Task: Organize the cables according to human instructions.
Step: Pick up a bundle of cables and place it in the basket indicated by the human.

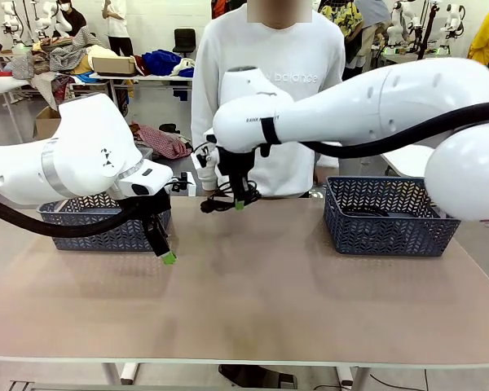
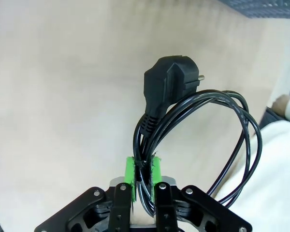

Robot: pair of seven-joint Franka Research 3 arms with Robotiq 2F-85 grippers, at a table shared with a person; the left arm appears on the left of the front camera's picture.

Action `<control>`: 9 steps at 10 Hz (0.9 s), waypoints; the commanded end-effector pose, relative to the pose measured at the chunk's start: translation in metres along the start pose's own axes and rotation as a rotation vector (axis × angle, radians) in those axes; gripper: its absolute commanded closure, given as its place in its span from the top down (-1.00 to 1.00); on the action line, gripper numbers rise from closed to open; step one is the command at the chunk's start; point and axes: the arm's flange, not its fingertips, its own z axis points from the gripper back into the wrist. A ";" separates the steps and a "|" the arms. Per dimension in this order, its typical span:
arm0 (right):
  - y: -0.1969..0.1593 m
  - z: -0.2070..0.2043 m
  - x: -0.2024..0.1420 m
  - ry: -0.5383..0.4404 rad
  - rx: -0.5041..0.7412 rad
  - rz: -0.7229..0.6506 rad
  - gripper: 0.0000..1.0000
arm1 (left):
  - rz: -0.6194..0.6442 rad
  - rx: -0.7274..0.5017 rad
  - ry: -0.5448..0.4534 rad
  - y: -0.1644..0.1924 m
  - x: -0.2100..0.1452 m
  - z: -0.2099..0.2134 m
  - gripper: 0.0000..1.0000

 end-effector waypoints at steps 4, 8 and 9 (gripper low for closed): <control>0.053 0.075 -0.060 0.089 -0.034 -0.203 -1.00 | 0.007 0.000 -0.002 0.000 -0.001 0.001 1.00; 0.090 0.098 -0.133 0.089 -0.083 -0.355 -1.00 | 0.007 0.000 -0.002 0.000 -0.001 0.001 1.00; 0.100 0.102 -0.150 0.088 -0.096 -0.403 -1.00 | 0.007 0.000 -0.002 0.000 -0.001 0.001 1.00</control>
